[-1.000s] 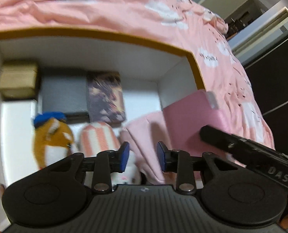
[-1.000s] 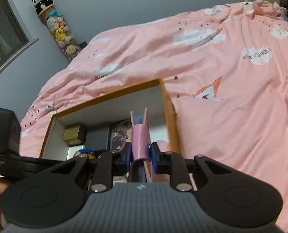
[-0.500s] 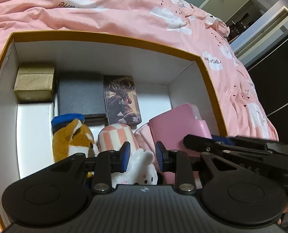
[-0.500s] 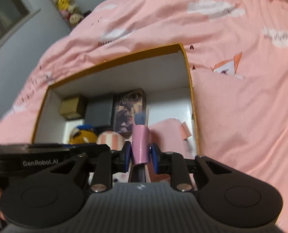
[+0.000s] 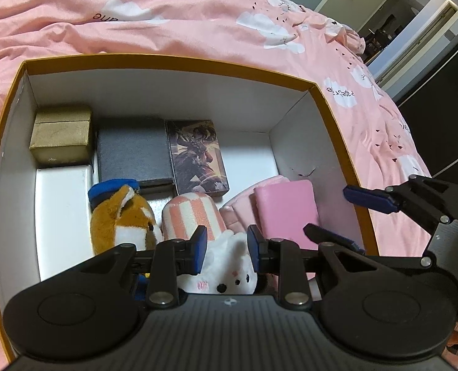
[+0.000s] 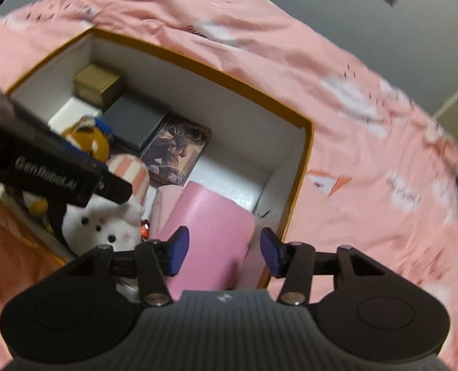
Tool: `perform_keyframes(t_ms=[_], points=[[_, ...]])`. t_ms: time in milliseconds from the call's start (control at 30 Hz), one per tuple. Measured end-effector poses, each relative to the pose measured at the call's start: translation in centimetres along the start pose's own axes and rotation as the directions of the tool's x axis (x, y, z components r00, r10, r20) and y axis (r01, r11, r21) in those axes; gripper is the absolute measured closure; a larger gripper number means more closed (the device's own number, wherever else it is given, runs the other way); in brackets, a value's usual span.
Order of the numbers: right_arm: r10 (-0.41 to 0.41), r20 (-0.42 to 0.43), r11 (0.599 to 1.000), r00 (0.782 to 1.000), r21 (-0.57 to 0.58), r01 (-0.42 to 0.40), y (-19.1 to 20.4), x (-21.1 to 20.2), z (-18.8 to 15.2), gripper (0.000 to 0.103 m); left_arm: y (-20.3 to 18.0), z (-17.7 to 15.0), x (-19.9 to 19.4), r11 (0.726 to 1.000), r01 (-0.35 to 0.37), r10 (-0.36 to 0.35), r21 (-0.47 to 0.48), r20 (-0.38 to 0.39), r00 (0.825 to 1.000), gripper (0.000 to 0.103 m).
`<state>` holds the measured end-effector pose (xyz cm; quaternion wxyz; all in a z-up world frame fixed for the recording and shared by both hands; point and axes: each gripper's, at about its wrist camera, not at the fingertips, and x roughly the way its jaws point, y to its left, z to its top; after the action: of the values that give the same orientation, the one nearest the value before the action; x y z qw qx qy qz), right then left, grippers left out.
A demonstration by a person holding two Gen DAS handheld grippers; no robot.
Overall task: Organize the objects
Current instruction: 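Lower the pouch and wallet into the orange box and open both tools, then withdraw both open tools from the box toward the crochet fruit and tape measure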
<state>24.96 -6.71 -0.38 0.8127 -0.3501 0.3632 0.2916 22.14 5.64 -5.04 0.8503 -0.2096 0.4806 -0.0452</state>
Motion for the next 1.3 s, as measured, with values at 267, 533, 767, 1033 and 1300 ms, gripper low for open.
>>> perform_keyframes(t_ms=[267,533,767,1033,1300], points=[[0.145,-0.081,0.988,0.986,0.061,-0.14,-0.9,1.8,0.7,0.083,-0.3,-0.7,0.0,0.999,-0.024,0.024,0.025,0.016,1.0,0.072],[0.217,-0.193,0.97,0.957,0.156,-0.189,-0.9,4.2,1.7,0.089,-0.2,-0.9,0.1,1.0,-0.024,0.024,0.017,0.024,0.999,0.072],[0.235,-0.219,0.958,0.947,0.216,-0.188,-1.1,5.8,1.5,0.089,-0.7,-1.2,-0.6,0.999,-0.026,0.024,0.039,0.051,0.998,0.072],[0.228,-0.089,0.943,0.969,0.269,-0.197,-2.0,2.4,0.3,0.089,-2.9,-2.2,-3.7,0.994,-0.026,0.014,0.106,0.117,0.993,0.071],[0.169,0.097,0.886,0.981,0.421,-0.195,-3.9,-4.8,-2.9,0.088,-6.2,-4.4,-6.8,0.971,-0.041,0.004,0.236,0.157,0.988,0.071]])
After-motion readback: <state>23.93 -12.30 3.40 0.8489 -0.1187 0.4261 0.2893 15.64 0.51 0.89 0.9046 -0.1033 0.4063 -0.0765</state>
